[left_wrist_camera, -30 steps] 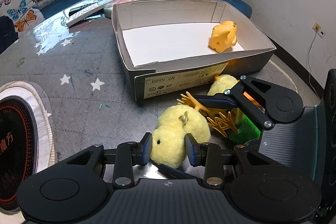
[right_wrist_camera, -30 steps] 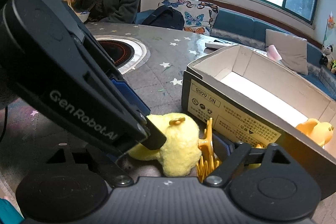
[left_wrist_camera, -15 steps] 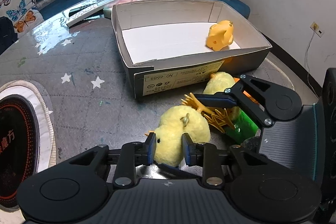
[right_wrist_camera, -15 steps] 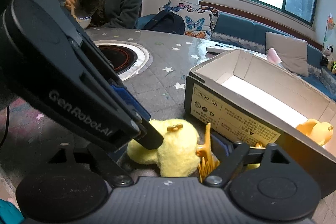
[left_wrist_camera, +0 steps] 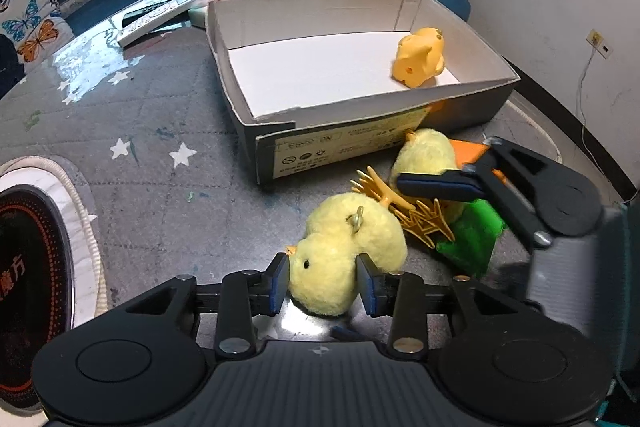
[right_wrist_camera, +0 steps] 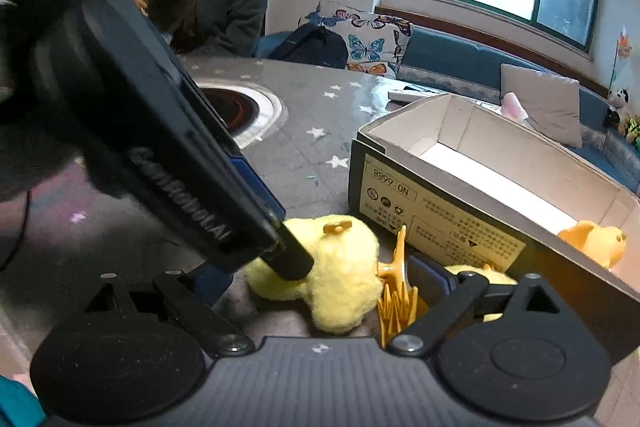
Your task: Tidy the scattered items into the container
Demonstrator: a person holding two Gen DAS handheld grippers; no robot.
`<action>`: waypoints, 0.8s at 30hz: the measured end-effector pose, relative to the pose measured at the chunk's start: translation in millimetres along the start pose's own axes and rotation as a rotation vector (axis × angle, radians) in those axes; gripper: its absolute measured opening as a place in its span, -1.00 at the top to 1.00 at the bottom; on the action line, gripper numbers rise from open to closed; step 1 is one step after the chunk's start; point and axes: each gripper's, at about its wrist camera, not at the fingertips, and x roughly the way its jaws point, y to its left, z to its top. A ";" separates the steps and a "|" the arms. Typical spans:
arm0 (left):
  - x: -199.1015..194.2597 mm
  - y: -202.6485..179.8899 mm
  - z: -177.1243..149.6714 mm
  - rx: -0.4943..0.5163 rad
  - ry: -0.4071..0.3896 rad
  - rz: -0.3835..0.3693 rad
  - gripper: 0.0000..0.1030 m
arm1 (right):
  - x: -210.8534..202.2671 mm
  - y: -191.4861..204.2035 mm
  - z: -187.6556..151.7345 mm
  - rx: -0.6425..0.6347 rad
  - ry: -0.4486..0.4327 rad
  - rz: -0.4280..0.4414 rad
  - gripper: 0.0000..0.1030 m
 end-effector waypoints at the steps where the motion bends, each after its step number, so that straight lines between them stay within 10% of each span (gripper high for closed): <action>1: -1.6 -0.9 0.4 0.009 -0.005 0.005 0.26 | -4.1 1.3 -0.5 -0.008 -0.007 -0.009 -0.85; 24: -6.6 9.5 12.0 -0.005 -0.037 -0.012 0.27 | -39.1 21.5 -12.2 -0.025 -0.031 0.119 -0.84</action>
